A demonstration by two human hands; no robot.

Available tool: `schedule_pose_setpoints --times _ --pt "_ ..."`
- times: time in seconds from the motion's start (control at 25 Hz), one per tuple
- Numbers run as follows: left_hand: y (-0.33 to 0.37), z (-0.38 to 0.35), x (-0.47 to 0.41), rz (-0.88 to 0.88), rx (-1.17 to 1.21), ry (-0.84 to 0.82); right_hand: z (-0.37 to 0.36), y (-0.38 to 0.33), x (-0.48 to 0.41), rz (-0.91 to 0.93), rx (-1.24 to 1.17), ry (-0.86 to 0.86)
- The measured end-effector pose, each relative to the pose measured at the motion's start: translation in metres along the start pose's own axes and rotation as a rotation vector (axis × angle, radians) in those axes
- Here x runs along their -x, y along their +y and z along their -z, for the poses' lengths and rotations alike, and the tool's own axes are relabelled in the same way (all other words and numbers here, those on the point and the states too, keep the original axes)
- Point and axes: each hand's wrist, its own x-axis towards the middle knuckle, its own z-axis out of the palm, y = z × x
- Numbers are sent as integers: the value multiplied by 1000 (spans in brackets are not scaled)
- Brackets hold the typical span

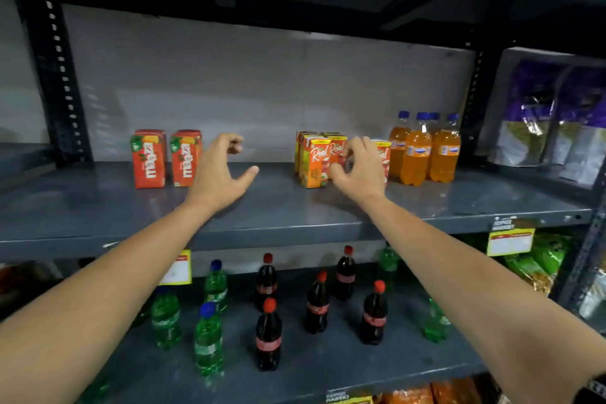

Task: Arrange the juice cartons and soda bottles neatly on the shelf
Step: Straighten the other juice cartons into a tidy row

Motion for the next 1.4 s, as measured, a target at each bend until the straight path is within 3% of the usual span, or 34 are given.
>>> schedule_pose_setpoints --times 0.08,0.2,0.4,0.48,0.76,1.4 --pt "18 -39 -10 113 39 -14 16 42 -10 -3 58 87" --pt "39 -88 -24 276 38 -84 18 75 -21 -125 -72 120" --pt "46 -127 -37 520 47 -197 3 88 -30 -563 -471 -13" --pt "44 -131 -41 563 98 -212 1 94 -34 -674 -517 -95" --pt "35 -138 -49 568 220 -214 -6 108 -50 -547 -625 -362" --pt "33 -135 -51 574 292 -283 -23 100 -59 -469 -750 -528"
